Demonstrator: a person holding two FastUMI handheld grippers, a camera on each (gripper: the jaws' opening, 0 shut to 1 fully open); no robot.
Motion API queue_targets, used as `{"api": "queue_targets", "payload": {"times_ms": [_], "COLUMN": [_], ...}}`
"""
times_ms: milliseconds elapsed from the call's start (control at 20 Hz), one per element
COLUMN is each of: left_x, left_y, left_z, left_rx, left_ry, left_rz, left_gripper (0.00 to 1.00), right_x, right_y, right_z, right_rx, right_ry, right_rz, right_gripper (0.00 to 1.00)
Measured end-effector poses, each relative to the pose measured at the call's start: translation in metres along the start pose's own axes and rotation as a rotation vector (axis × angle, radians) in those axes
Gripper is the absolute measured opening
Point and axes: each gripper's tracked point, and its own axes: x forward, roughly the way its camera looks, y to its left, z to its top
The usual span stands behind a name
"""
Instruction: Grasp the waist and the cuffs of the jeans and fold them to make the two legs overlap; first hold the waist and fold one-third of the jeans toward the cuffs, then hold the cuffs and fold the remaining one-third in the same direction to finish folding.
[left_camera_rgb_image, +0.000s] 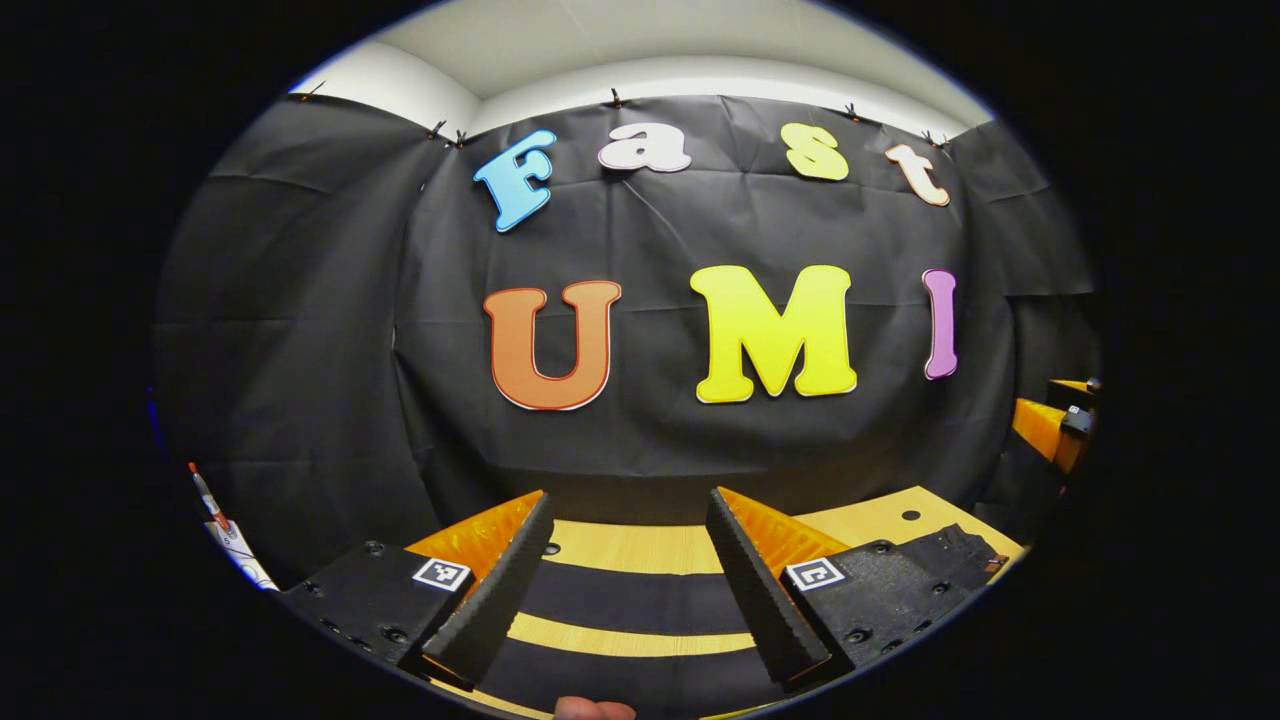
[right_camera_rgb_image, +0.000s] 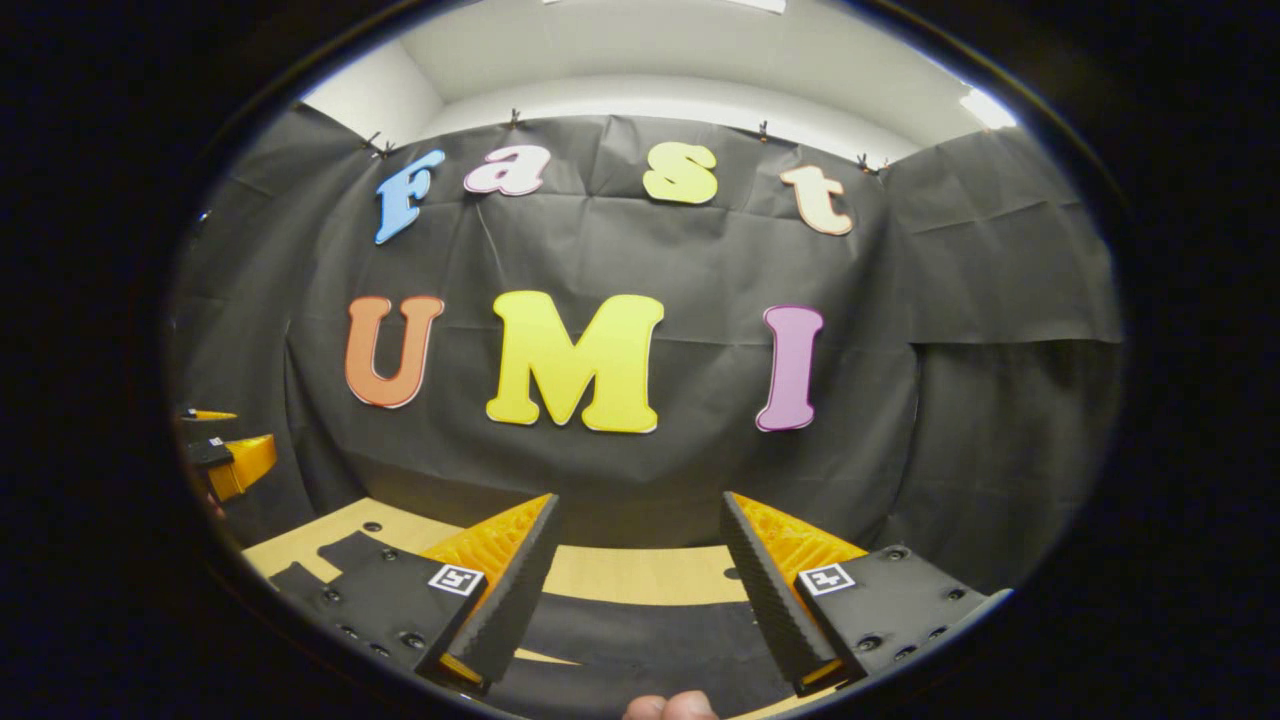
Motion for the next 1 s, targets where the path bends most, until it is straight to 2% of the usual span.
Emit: {"api": "queue_targets", "payload": {"times_ms": [150,200,250,400,500,650,700,800,900,1000], "left_x": [0.007,0.007,0.007,-0.003,-0.020,-0.055,-0.063,-0.085,-0.102,-0.102], "left_y": [0.021,0.033,0.048,0.095,0.117,0.137,0.134,0.120,0.110,0.104], "left_z": [-0.018,-0.029,-0.043,-0.094,-0.139,-0.210,-0.235,-0.273,-0.295,-0.301], "left_rx": [-0.031,-0.052,-0.072,-0.148,-0.246,-0.498,-0.613,-0.862,-1.067,-1.224], "left_ry": [0.049,0.080,0.114,0.232,0.344,0.537,0.595,0.705,0.768,0.772], "left_rz": [0.033,0.055,0.083,0.159,0.192,0.267,0.286,0.301,0.357,0.399], "left_gripper": [0.99,0.93,1.00,1.00,1.00,0.99,0.99,0.99,0.99,0.99], "right_x": [0.007,0.009,0.011,0.009,0.001,-0.017,-0.024,-0.034,-0.052,-0.068], "right_y": [-0.030,-0.045,-0.063,-0.120,-0.156,-0.192,-0.197,-0.202,-0.203,-0.199], "right_z": [-0.020,-0.029,-0.040,-0.083,-0.120,-0.188,-0.210,-0.249,-0.279,-0.309], "right_rx": [0.033,0.039,0.042,0.094,0.186,0.380,0.445,0.570,0.697,0.762], "right_ry": [0.059,0.085,0.114,0.238,0.349,0.552,0.607,0.705,0.787,0.866], "right_rz": [-0.011,-0.019,-0.035,-0.075,-0.105,-0.152,-0.169,-0.202,-0.234,-0.240], "right_gripper": [0.98,0.97,0.97,0.98,0.98,0.98,0.95,0.98,0.98,0.98]}}
